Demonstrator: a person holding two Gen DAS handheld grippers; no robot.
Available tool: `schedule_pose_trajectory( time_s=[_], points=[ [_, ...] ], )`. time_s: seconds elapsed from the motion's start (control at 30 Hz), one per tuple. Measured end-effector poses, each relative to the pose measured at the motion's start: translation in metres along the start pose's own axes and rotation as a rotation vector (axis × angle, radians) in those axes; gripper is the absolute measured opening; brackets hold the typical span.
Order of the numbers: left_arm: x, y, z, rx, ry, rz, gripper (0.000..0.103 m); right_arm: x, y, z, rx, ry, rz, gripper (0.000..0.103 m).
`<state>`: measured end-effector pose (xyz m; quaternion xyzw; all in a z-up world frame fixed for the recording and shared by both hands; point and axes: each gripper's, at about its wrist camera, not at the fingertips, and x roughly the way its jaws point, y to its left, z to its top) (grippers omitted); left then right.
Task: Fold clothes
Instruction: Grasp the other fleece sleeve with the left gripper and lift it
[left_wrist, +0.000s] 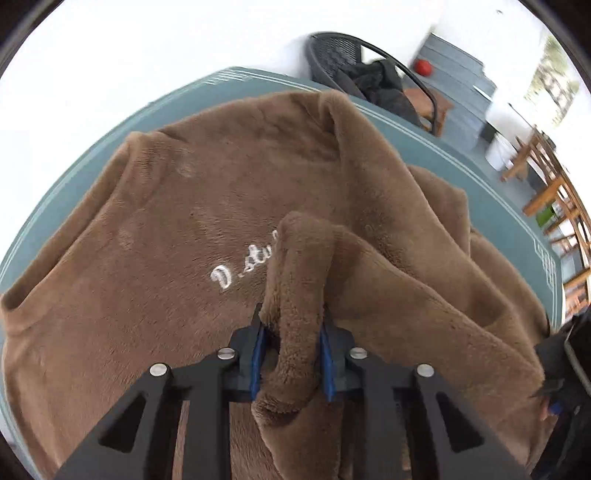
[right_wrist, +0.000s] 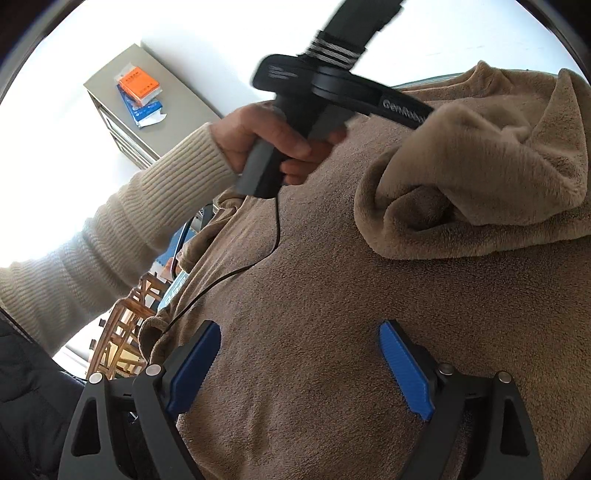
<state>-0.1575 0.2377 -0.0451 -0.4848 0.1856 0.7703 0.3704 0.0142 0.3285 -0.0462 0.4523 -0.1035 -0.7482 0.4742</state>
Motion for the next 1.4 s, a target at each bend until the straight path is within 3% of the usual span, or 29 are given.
schedule_pose_trajectory(
  time_s=[0.07,0.2,0.33,0.43,0.47,0.57,0.67,0.8,1.13,1.4],
  points=[
    [-0.022,0.002,-0.004,-0.045,-0.067,0.007,0.026,0.0,0.0,0.0,0.001,-0.001,0.0,0.09],
    [-0.095,0.027,-0.027,-0.24,-0.28,0.033,0.026,-0.001,0.001,0.0,0.003,-0.003,0.0,0.09],
    [-0.172,0.063,-0.085,-0.522,-0.489,0.113,0.026,0.0,0.002,0.0,0.002,-0.002,-0.003,0.09],
    [-0.198,0.091,-0.135,-0.735,-0.579,0.16,0.026,0.0,0.002,0.0,0.001,-0.003,-0.004,0.09],
    [-0.2,0.099,-0.151,-0.791,-0.586,0.176,0.026,0.0,0.003,0.0,0.001,-0.002,-0.004,0.09],
    [-0.182,0.108,-0.192,-0.89,-0.506,0.204,0.026,0.0,0.003,0.0,0.002,-0.002,-0.005,0.09],
    [-0.141,0.114,-0.213,-0.974,-0.405,0.148,0.026,-0.001,0.001,0.001,0.003,-0.003,-0.004,0.09],
    [-0.111,0.11,-0.226,-1.023,-0.361,0.096,0.026,-0.004,0.003,0.003,-0.003,0.002,-0.023,0.09],
    [-0.132,0.106,-0.229,-1.002,-0.441,0.082,0.026,-0.018,0.016,0.014,-0.048,0.042,-0.138,0.09],
    [-0.146,0.106,-0.226,-0.966,-0.494,0.049,0.026,-0.096,-0.015,0.095,-0.04,-0.128,-0.61,0.09]
  ],
)
